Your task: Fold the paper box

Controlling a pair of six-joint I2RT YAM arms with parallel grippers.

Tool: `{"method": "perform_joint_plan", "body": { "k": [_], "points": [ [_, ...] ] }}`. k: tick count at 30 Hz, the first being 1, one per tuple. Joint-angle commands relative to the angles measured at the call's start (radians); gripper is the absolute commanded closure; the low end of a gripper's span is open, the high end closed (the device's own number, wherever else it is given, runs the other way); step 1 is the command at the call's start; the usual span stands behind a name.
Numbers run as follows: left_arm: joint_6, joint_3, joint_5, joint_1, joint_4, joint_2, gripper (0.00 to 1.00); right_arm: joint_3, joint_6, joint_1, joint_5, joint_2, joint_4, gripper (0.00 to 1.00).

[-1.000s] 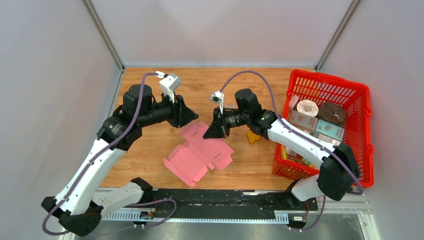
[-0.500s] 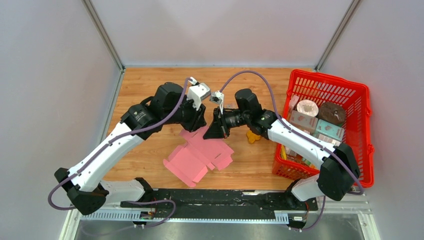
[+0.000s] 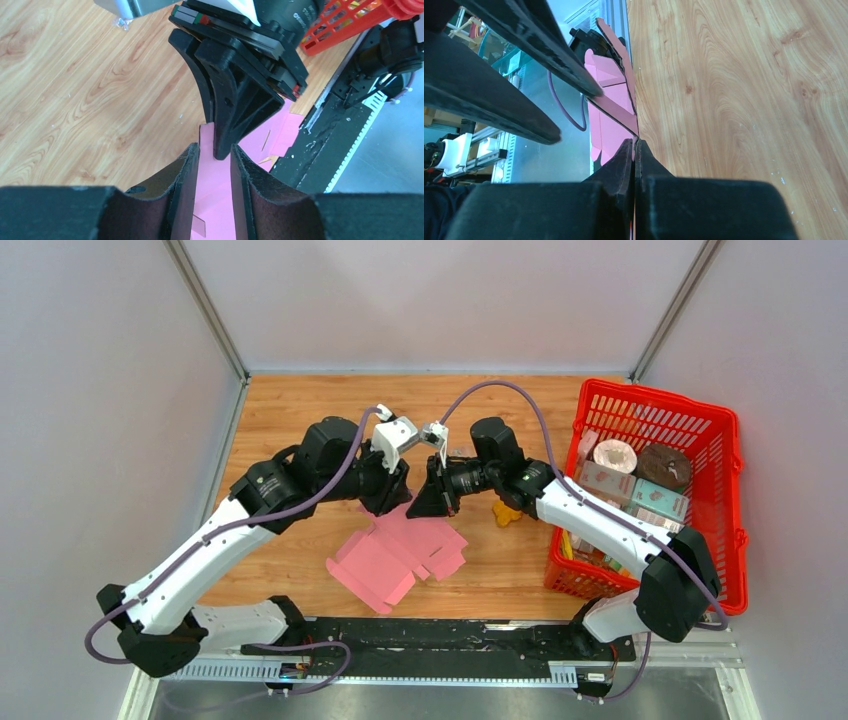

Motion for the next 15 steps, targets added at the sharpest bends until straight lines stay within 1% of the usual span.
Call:
{"method": "perform_joint_plan", "body": {
  "k": [1,7,11,15],
  "points": [
    [-0.046,-0.035,0.026,-0.011,0.05,-0.06,0.62,0.027,0.004,0.004,-0.024,-0.018,0.04,1.0],
    [-0.063,-0.075,0.048,-0.011,0.085,-0.039,0.62,0.021,0.01,0.004,-0.03,-0.025,0.05,1.0],
    [-0.072,-0.075,0.08,-0.012,0.102,-0.023,0.65,0.019,0.01,0.004,-0.032,-0.023,0.053,1.0],
    [-0.093,-0.101,0.112,-0.012,0.157,-0.025,0.65,0.019,0.019,0.004,-0.042,-0.02,0.067,1.0]
  ]
}}
